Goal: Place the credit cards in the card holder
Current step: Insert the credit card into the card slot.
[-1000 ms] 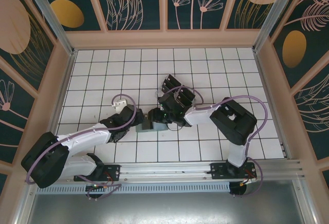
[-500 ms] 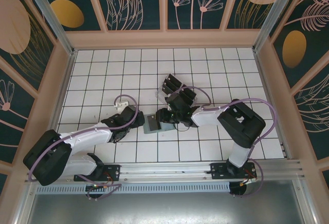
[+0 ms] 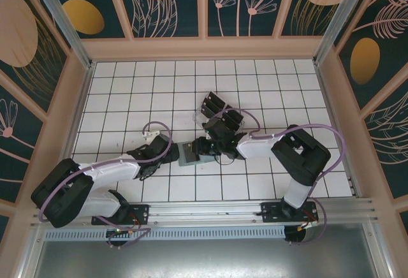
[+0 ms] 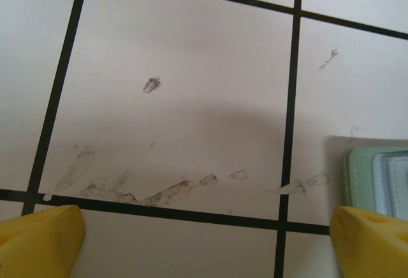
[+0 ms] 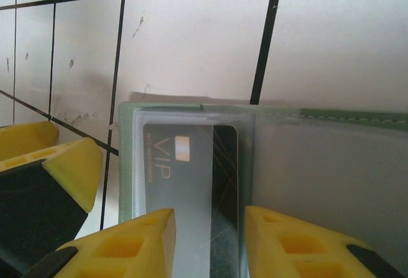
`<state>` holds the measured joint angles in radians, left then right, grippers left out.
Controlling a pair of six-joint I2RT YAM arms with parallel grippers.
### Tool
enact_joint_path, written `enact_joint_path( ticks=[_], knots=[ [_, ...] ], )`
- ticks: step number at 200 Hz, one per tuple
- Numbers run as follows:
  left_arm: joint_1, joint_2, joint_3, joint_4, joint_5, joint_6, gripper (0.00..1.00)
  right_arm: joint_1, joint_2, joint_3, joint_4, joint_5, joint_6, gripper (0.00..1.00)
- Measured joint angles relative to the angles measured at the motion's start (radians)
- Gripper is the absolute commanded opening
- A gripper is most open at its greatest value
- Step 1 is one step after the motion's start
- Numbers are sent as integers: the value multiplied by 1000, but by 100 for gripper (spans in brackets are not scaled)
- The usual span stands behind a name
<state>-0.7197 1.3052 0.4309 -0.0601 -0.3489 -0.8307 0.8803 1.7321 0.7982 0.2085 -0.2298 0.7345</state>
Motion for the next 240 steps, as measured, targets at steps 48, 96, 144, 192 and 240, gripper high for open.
enact_joint_path(
  ticks=[48,96,144,192,240],
  knots=[
    [0,18,0,11,-17,0,99,17,0,0,1,0,6,32],
    [0,24,0,16,-21,0,99,23,7,0,6,-8,17,32],
    [0,30,0,24,-27,0,98,39,27,11,29,-16,31,32],
    [0,31,0,27,-29,0,99,49,20,18,24,-11,33,33],
    [0,31,-1,31,-29,0,99,43,-36,17,11,16,31,34]
  ],
)
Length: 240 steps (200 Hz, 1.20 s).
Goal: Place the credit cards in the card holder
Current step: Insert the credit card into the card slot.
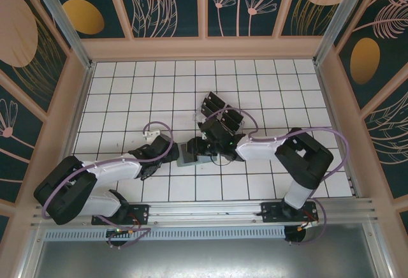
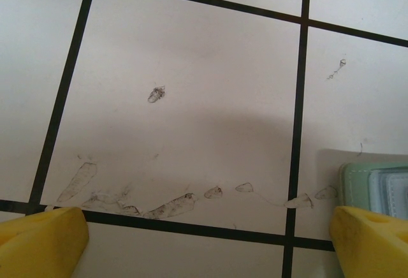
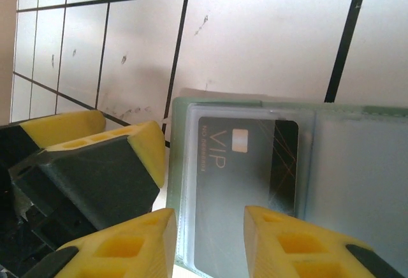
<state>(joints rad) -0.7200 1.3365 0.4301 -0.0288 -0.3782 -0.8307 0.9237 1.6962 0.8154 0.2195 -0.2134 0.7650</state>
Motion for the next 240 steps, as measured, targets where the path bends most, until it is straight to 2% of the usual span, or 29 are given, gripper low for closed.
enact_joint_path(
  ticks=[240],
  knots=[
    [-2,16,-5,28,-16,11,99,31,98,16,32,-9,7,33]
  ],
)
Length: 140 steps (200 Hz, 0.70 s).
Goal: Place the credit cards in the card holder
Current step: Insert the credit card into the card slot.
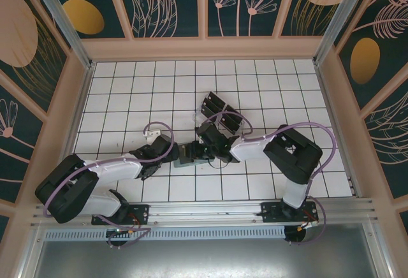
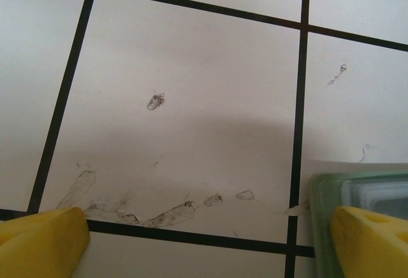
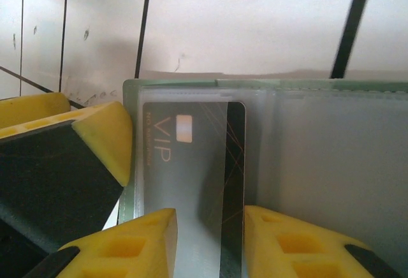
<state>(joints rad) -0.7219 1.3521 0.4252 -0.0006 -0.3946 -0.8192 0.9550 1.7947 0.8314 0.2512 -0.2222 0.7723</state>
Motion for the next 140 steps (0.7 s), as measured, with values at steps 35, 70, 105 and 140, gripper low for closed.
enact_joint_path(
  ticks=[35,70,105,140],
  knots=[
    [0,0,0,0,0,0,98,5,2,6,-2,-8,-1,40],
    [0,-9,1,-3,2,0,98,0,-23,16,-46,-5,-10,42],
    [0,-20,24,-33,18,0,99,-48,-119,56,-130,6,-47,42],
    [2,-49,69,-64,16,3,99,-121,-243,124,-190,47,-107,42]
  ],
)
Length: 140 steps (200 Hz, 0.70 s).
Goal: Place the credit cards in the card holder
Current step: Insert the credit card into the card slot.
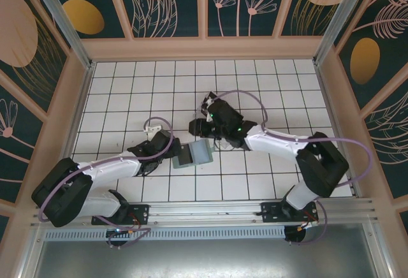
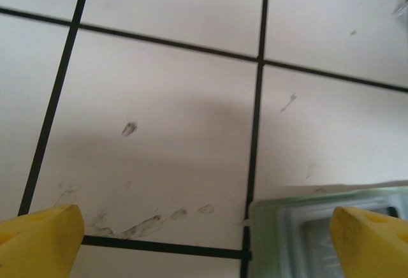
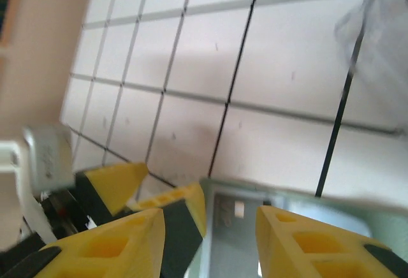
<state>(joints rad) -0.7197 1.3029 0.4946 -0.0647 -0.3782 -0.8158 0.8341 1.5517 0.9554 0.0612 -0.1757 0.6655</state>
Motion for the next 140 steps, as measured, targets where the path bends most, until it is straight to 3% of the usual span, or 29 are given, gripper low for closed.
enact_joint_path(
  ticks=[71,140],
  knots=[
    [0,-15,14,-46,-3,-1,98,-10,-52,-21,-35,25,-39,35],
    [0,0,-11,-44,12,-6,98,117,89,-111,66,-15,15,31]
  ],
)
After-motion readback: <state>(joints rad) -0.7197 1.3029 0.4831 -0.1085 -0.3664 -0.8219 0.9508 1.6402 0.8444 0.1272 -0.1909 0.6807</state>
